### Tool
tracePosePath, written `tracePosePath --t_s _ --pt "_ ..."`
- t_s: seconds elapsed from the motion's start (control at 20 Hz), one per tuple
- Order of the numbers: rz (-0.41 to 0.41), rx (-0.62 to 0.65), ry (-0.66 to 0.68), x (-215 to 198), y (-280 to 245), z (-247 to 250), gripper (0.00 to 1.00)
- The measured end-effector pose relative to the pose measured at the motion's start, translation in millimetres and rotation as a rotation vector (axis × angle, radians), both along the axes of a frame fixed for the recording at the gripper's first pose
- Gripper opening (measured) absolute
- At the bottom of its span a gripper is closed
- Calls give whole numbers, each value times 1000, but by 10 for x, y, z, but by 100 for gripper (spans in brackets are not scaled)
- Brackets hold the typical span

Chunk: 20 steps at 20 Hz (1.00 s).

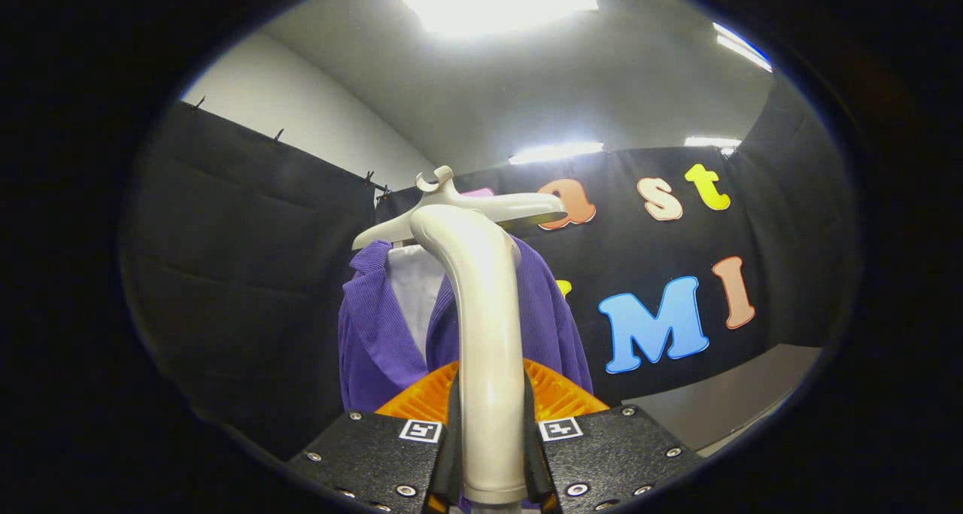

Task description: Iron the clothes twice with a garment steamer, once on the left side and once on the right side.

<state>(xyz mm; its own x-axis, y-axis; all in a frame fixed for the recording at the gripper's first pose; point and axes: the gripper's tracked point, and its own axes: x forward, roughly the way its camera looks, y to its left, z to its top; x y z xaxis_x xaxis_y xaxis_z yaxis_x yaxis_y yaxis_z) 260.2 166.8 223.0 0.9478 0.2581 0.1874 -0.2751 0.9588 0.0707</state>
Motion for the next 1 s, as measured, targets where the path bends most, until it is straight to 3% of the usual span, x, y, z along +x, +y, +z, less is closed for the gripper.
tracePosePath --t_s 0.25,0.5,1.0 --pt "-65 -57 10 341 119 -194 33" --pt "-123 -138 -17 405 172 -385 33" --pt "-125 -171 45 243 123 -902 33"
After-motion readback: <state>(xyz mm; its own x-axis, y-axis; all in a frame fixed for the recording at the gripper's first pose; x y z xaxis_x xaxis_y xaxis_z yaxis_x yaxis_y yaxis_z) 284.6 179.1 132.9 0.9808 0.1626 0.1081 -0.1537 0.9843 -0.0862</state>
